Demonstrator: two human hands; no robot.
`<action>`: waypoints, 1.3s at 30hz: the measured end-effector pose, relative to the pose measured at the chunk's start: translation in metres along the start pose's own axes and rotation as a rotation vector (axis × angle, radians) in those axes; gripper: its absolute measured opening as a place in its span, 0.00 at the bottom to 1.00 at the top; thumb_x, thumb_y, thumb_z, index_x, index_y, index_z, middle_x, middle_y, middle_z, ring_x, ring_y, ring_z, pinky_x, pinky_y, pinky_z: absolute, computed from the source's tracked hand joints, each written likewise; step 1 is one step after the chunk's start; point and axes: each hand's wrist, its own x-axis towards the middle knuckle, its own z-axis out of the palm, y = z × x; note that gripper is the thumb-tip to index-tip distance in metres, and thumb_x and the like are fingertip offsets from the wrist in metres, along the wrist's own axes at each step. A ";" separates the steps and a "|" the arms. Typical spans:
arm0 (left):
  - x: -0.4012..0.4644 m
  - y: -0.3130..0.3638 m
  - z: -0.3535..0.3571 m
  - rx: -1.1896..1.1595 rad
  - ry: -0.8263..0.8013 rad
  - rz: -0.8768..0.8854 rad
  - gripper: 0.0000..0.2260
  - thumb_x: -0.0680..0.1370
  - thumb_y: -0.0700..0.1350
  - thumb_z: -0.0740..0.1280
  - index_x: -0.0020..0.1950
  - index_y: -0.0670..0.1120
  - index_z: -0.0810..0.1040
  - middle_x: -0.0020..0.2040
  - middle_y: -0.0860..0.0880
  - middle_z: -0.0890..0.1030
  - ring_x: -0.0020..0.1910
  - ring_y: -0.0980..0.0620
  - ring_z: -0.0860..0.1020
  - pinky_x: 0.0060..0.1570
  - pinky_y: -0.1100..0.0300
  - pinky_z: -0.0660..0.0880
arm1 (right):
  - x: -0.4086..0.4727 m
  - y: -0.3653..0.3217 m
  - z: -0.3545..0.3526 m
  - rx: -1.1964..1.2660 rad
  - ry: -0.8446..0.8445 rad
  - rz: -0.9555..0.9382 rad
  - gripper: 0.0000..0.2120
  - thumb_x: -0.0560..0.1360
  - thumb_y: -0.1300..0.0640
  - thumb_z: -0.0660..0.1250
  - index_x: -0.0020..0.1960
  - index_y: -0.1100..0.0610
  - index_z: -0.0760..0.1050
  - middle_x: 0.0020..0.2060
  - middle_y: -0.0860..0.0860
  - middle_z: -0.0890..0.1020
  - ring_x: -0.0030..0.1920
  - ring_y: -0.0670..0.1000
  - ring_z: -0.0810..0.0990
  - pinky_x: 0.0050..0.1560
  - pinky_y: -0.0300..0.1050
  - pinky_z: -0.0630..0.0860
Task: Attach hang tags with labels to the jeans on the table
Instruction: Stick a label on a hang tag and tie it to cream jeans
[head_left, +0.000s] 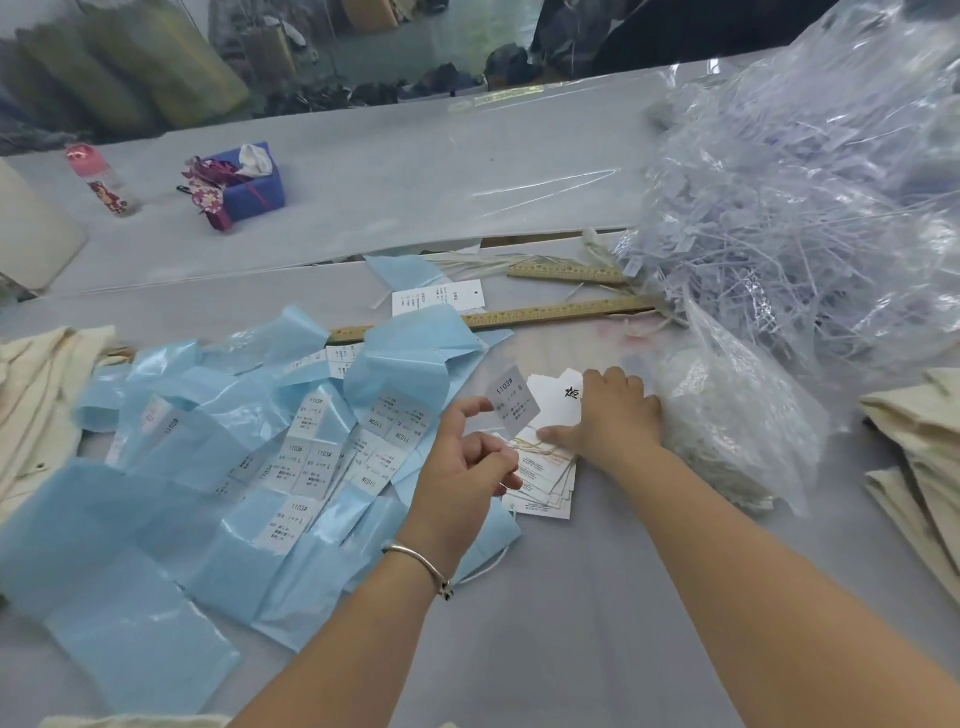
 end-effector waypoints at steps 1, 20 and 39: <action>0.000 0.000 -0.001 0.001 0.002 0.003 0.17 0.77 0.33 0.64 0.58 0.54 0.71 0.35 0.50 0.78 0.33 0.56 0.80 0.38 0.65 0.76 | 0.000 -0.001 0.000 -0.008 -0.009 0.001 0.42 0.62 0.27 0.69 0.65 0.54 0.65 0.63 0.53 0.69 0.64 0.56 0.66 0.57 0.52 0.67; -0.005 0.000 -0.003 -0.026 0.022 0.000 0.17 0.78 0.35 0.65 0.58 0.57 0.71 0.36 0.52 0.81 0.34 0.57 0.80 0.39 0.66 0.77 | -0.006 -0.001 -0.002 0.022 0.077 -0.022 0.40 0.63 0.34 0.73 0.64 0.54 0.65 0.62 0.54 0.68 0.64 0.57 0.66 0.57 0.51 0.69; -0.059 0.060 -0.053 0.072 0.109 0.319 0.36 0.69 0.54 0.73 0.66 0.75 0.54 0.57 0.56 0.80 0.58 0.61 0.77 0.55 0.63 0.75 | -0.125 -0.039 -0.110 1.519 0.420 -0.261 0.10 0.69 0.69 0.73 0.45 0.56 0.81 0.38 0.53 0.86 0.38 0.50 0.83 0.43 0.44 0.80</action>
